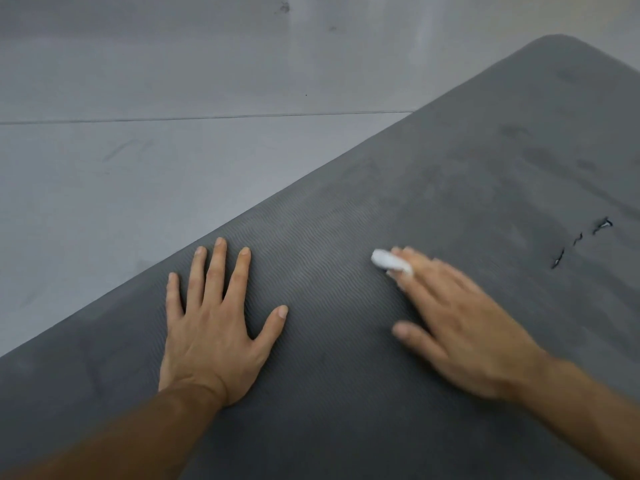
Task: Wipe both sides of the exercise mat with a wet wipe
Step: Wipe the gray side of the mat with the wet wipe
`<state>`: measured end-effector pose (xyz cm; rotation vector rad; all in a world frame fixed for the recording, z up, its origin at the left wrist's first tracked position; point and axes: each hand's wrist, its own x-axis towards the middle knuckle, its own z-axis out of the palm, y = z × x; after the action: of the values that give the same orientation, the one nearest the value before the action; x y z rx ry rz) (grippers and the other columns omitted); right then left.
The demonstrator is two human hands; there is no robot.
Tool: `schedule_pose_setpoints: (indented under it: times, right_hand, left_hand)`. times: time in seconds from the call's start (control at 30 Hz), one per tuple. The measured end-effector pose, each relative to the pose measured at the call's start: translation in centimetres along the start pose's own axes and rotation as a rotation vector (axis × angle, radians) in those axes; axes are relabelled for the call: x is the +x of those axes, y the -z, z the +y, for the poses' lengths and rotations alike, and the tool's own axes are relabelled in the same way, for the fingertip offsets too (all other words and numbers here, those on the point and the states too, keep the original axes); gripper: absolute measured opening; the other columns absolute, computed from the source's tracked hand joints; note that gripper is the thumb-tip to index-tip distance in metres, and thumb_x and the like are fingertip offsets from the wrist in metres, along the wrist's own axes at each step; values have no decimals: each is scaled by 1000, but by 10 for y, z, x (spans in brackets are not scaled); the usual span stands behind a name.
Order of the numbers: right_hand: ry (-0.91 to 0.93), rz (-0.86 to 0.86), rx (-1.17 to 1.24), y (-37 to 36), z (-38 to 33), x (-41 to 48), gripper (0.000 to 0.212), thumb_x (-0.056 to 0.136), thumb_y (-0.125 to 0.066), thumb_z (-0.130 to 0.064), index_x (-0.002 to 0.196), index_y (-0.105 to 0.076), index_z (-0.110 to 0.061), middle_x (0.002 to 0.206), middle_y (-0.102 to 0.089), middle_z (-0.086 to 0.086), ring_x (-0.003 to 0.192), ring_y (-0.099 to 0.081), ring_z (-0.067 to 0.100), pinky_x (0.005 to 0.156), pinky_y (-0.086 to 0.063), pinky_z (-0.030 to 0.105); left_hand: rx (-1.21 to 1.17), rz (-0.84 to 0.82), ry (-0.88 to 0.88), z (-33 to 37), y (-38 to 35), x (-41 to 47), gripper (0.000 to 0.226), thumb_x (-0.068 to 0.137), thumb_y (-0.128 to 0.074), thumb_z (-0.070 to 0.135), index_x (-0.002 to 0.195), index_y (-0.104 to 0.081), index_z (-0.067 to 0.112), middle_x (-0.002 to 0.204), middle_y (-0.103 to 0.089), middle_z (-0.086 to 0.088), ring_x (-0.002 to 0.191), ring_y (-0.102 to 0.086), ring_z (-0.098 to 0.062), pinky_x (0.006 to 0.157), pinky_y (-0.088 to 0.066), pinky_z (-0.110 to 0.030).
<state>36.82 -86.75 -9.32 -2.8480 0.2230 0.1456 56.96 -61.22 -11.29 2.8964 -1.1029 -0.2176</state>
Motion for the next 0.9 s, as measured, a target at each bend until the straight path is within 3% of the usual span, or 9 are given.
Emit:
schedule_pose_setpoints:
  times: [0.07,0.17,0.3,0.53,0.63,0.7,0.9]
  right_hand:
    - [-127,51,-51,6,32,11,72,104,-14,-65,164,-16,-26,171,-19,-6,159,-9,11,128,-13,39]
    - [-303,110,-80,12,77,24,74,102,-14,-67,161,-25,-22,170,-22,-1,159,-12,16,128,-14,41]
    - [-388,177,47,13,83,40,78,100,-18,-68,161,-24,-20,168,-23,2,158,-16,21,126,-23,46]
    - [-150,60,68,-9,-30,45,79,102,-21,-64,166,-12,-18,173,-12,1,160,0,15,129,-7,32]
    - [68,-61,37,-16,-73,22,75,107,-20,-62,166,-11,-17,174,-4,-4,159,9,10,130,-6,33]
    - [110,-66,5,-18,-70,11,72,108,-20,-60,166,-13,-18,174,-5,-5,159,7,9,130,-8,35]
    - [-357,144,-60,0,51,-1,71,103,-17,-60,160,-29,-19,170,-25,3,158,-18,23,127,-21,46]
  left_hand:
    - [-5,-1,1,0,0,0,89,95,-11,79,166,-14,26,174,-3,-2,160,5,-21,128,-7,-57]
    - [-15,1,-7,-1,0,0,86,95,-12,79,166,-14,30,174,-3,-2,160,3,-22,127,-7,-58]
    - [-20,-8,-23,-1,2,-1,80,94,-12,79,164,-12,40,174,-3,3,160,4,-24,127,-5,-59]
    - [-1,-14,-29,-1,3,0,78,93,-7,80,163,-6,44,173,3,10,160,9,-22,127,-2,-59]
    - [1,-20,-33,0,3,0,78,94,-8,79,163,-5,45,173,4,11,160,10,-22,127,-2,-59]
    - [1,-20,-38,0,4,0,77,93,-6,79,163,-4,46,173,5,11,160,10,-22,127,-2,-60]
    - [-6,-28,-61,0,5,-1,74,95,-3,78,162,-3,48,173,5,13,159,11,-22,126,0,-62]
